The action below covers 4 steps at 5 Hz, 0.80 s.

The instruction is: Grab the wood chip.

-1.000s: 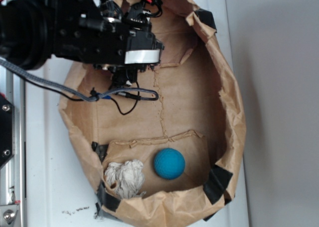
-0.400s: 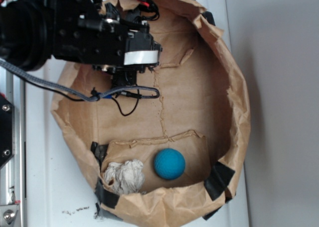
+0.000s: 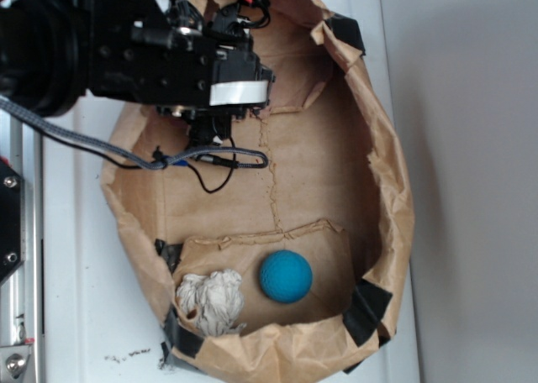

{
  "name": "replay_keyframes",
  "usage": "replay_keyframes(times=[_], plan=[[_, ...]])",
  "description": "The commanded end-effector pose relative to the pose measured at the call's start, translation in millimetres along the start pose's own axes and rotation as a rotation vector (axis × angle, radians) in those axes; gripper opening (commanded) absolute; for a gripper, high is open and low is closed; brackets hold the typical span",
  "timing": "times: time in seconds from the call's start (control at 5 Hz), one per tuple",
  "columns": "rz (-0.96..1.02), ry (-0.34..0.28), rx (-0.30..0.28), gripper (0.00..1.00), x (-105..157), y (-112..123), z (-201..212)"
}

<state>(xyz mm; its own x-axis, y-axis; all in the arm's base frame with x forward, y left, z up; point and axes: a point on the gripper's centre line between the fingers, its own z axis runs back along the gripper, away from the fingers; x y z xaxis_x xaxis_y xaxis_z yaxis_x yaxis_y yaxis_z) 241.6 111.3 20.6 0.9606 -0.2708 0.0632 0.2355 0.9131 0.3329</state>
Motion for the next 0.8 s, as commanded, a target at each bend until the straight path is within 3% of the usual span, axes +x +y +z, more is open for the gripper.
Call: replay_keyframes(times=[0.0,0.2,0.6], plan=[[-0.008,-0.020,-0.175,1.00,11,9,19],[-0.026,-0.061,-0.210,1.00,10,11,37],[-0.019,-0.081,-0.219,1.00,8,12,47]])
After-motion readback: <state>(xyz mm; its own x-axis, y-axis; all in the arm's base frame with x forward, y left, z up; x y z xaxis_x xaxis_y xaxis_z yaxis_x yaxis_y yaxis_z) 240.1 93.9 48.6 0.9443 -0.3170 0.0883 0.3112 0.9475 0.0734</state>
